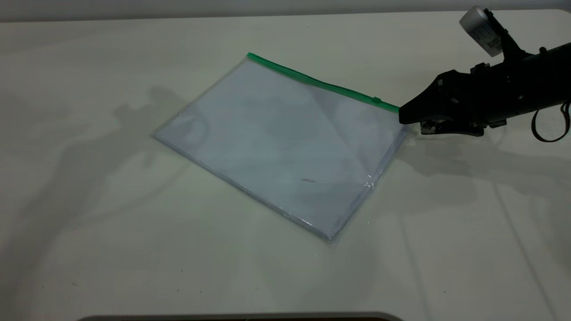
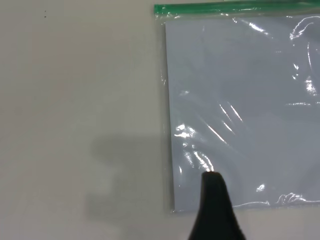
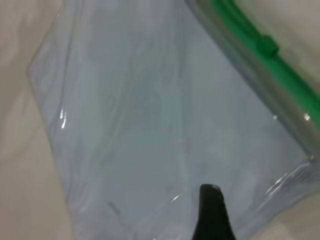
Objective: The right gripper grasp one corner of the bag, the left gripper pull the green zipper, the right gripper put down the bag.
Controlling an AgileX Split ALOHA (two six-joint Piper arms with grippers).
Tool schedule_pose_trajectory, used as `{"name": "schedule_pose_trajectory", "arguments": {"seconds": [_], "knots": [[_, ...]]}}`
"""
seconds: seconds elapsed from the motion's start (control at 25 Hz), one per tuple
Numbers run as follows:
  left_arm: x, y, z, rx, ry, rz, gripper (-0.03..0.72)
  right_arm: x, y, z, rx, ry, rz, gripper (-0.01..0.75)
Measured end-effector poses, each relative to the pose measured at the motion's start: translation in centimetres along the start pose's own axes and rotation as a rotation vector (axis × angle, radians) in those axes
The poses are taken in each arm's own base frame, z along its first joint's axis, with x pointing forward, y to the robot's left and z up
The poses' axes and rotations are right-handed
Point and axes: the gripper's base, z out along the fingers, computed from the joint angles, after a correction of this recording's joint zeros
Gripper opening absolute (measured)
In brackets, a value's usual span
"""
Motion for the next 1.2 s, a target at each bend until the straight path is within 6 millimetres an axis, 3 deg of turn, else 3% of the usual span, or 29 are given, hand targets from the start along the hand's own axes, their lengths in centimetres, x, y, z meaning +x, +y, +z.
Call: {"name": "schedule_pose_trajectory", "arguments": {"seconds": [0.68, 1.2], "knots": [[0.0, 0.0, 0.0, 0.001, 0.0, 0.003, 0.582, 0.8, -1.5, 1.5, 0.015, -0.006, 0.011, 0.578], [0.0, 0.0, 0.0, 0.001, 0.0, 0.003, 0.582, -0.2, 0.6, 3.3, -0.017, 0.005, -0.094, 0.568]]}}
